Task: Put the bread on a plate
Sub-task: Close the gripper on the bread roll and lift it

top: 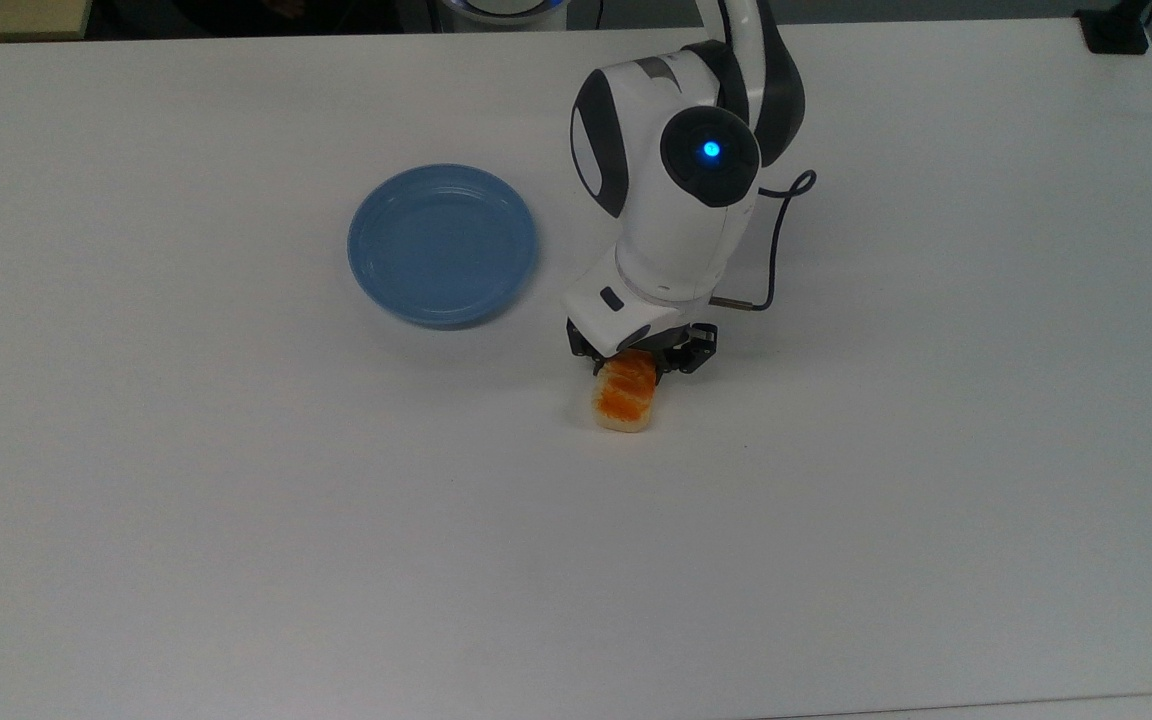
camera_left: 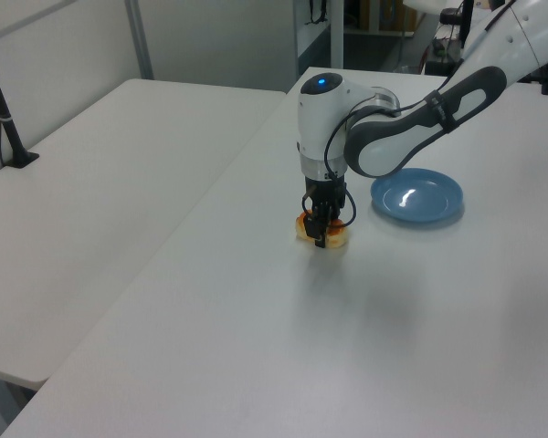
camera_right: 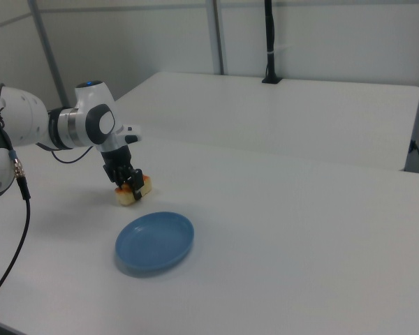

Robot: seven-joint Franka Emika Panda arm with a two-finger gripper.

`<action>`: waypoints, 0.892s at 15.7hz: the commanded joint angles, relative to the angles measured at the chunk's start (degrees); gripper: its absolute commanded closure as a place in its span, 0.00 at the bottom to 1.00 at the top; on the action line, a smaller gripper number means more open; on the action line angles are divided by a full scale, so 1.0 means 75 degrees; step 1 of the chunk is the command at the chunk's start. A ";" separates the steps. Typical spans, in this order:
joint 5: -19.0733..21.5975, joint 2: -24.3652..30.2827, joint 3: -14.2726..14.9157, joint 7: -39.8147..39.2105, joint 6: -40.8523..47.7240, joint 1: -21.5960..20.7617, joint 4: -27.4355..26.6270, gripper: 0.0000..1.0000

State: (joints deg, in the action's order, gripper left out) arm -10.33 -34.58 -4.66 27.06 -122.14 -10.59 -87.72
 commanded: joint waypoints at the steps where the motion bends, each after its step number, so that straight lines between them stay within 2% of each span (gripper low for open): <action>1: -0.0075 0.0052 0.0059 0.0177 -0.0063 -0.0030 0.0153 0.45; 2: -0.0087 0.0122 0.0059 0.0166 -0.0039 -0.0018 0.0153 0.48; 6: -0.0028 0.0836 0.0059 0.0154 0.0170 0.0005 0.0037 0.48; 11: 0.0159 0.1750 0.0047 0.0084 0.1143 0.0134 0.0036 0.48; 14: 0.0369 0.2534 0.0059 -0.0512 0.2219 0.0403 0.0048 0.48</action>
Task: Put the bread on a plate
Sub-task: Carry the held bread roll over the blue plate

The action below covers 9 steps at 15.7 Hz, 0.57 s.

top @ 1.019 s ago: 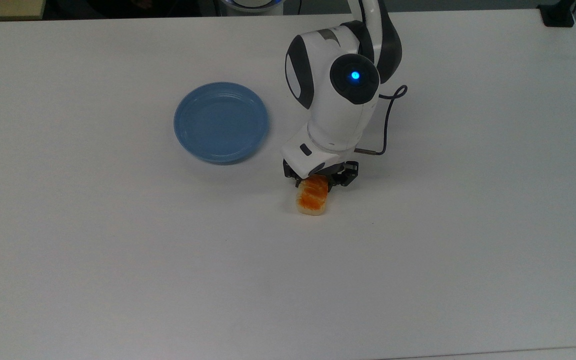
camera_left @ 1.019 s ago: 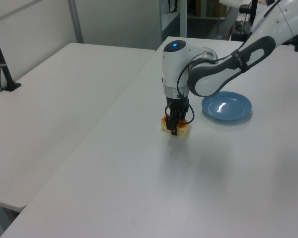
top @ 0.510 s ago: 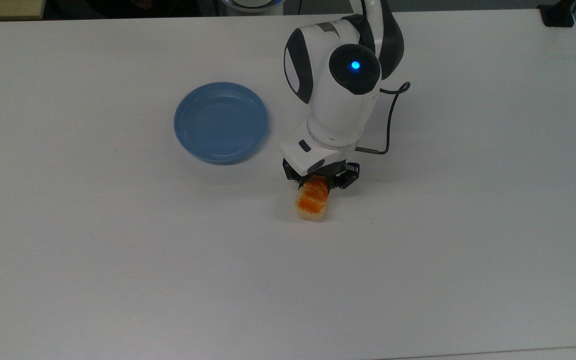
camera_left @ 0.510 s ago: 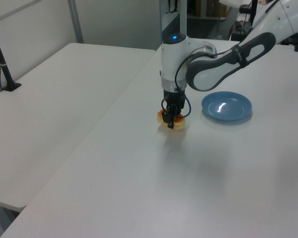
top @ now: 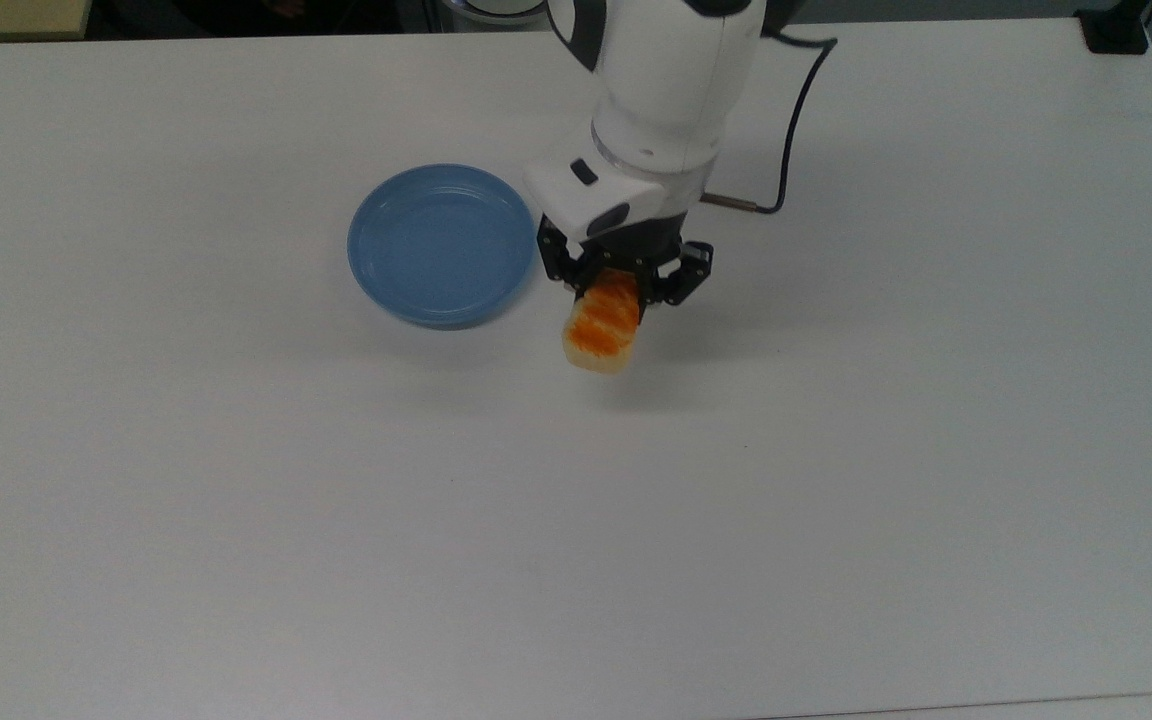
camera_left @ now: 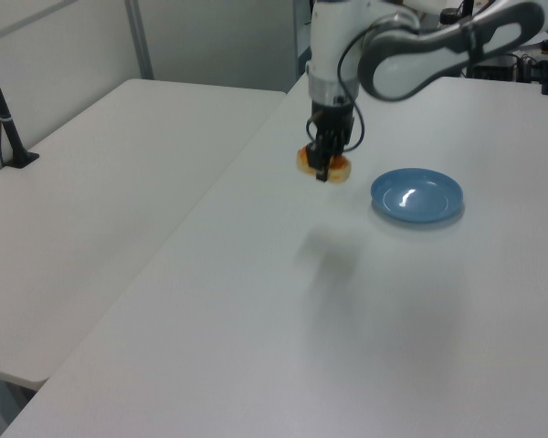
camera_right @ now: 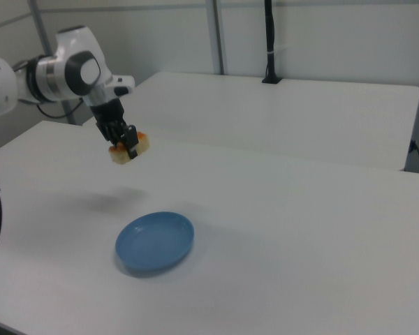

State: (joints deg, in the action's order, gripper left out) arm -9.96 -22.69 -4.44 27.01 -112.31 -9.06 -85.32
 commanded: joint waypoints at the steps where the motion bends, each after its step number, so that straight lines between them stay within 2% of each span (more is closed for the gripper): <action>1: 0.0413 0.1264 0.0076 -0.0751 0.1226 0.0247 -0.0272 0.48; 6: 0.0449 0.2671 0.0100 -0.2062 0.2926 0.0960 -0.0307 0.48; 9: 0.0461 0.3269 0.0100 -0.2826 0.3022 0.1372 -0.0693 0.48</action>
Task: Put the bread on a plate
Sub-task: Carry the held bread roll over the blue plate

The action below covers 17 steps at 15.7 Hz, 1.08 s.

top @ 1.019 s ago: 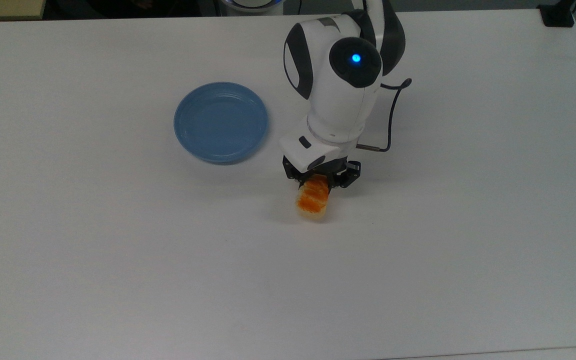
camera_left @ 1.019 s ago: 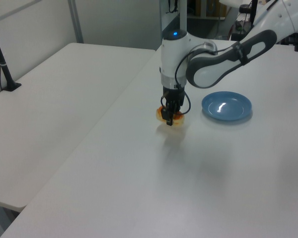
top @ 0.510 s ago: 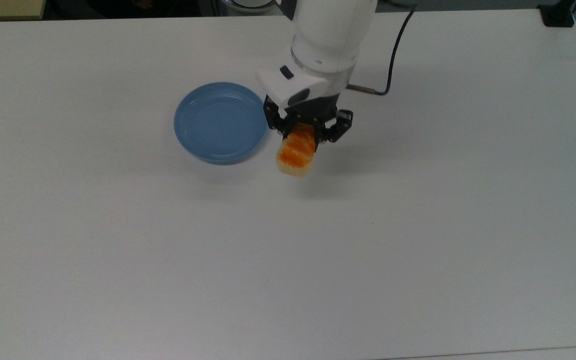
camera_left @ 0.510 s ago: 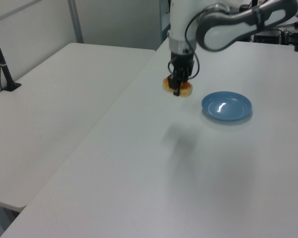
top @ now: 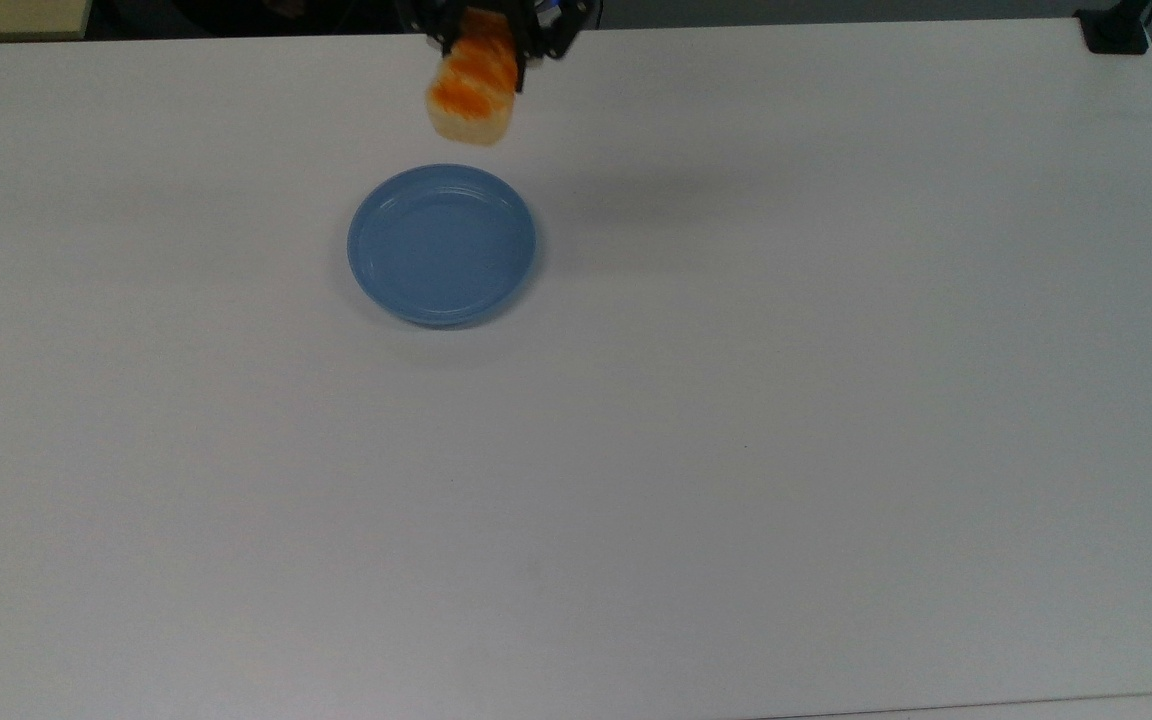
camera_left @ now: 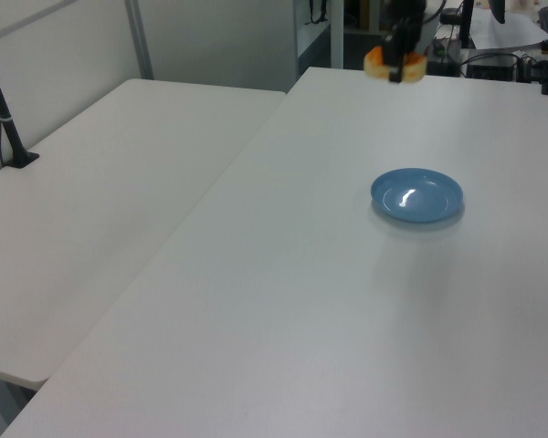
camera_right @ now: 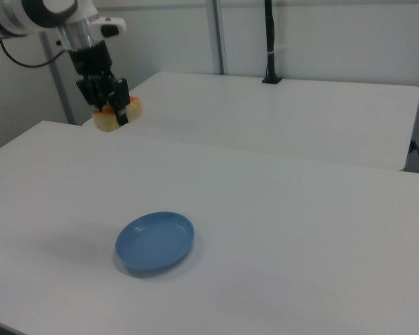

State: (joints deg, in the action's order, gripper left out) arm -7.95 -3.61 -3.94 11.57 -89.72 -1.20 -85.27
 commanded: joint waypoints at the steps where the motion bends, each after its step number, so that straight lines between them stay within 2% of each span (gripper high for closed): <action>1: 0.0193 0.0866 0.0033 -0.0815 -0.0048 0.0382 -0.0899 0.48; 4: 0.0216 0.1218 0.0045 -0.0827 -0.0552 0.0570 -0.1403 0.48; 7: 0.0450 0.1266 0.0045 -0.0839 -0.0611 0.0629 -0.1579 0.48; 9: 0.0544 0.1266 0.0045 -0.0816 -0.1007 0.0617 -0.2012 0.48; 12: 0.0533 0.1395 0.0021 -0.0734 -0.2108 0.0547 -0.3077 0.48; 17: 0.0533 0.1290 0.0009 -0.0710 -0.3362 0.0547 -0.4168 0.48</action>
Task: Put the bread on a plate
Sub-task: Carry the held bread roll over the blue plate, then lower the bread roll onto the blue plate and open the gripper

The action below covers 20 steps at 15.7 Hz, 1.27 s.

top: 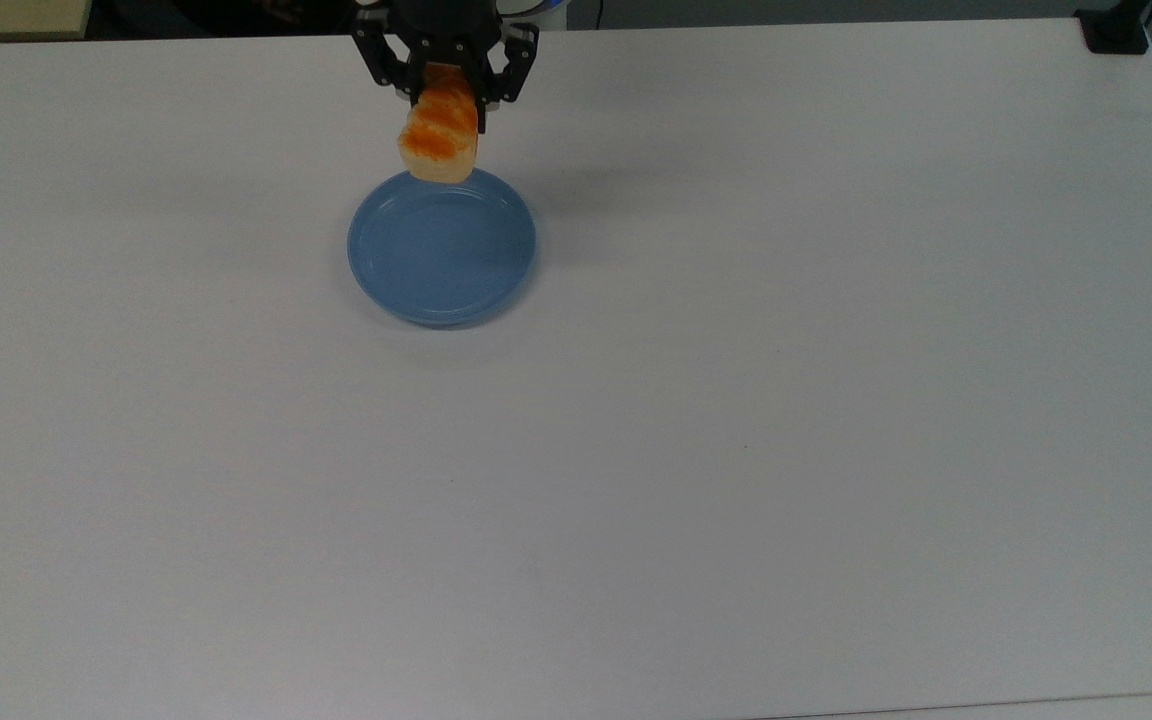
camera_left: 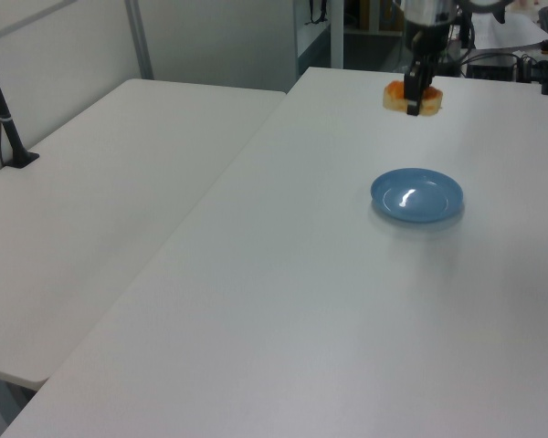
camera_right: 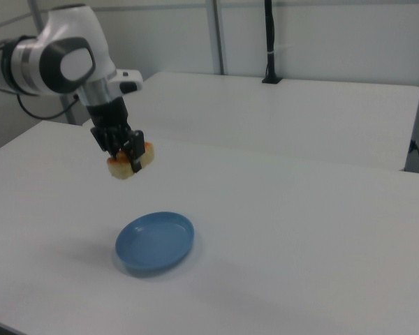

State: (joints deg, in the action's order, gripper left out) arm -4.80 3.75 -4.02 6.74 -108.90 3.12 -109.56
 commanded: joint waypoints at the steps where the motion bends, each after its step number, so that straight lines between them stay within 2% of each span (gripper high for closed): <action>1: 0.0101 0.0227 0.0021 -0.0009 -0.1098 -0.0041 -0.1128 0.48; 4: -0.0016 -0.0159 0.0021 0.0296 -0.1755 -0.0041 -0.1492 0.48; 7: -0.0167 -0.0640 0.0021 0.0483 -0.2096 -0.0018 -0.1540 0.48; 11: -0.0951 -0.1355 0.0021 0.1115 -0.2681 0.0041 -0.1750 0.48; 16: -0.1538 -0.1707 0.0021 0.1456 -0.3116 0.0065 -0.1962 0.48; 18: -0.1598 -0.1696 0.0032 0.1526 -0.3117 0.0065 -0.2044 0.48; 19: -0.1598 -0.1673 0.0032 0.1573 -0.3093 0.0065 -0.2032 0.37; 20: -0.1598 -0.1638 0.0032 0.1747 -0.3047 0.0065 -0.2021 0.22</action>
State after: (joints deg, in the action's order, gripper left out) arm -15.33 -10.40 -3.95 16.68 -130.80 3.62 -123.20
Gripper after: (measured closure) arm 0.476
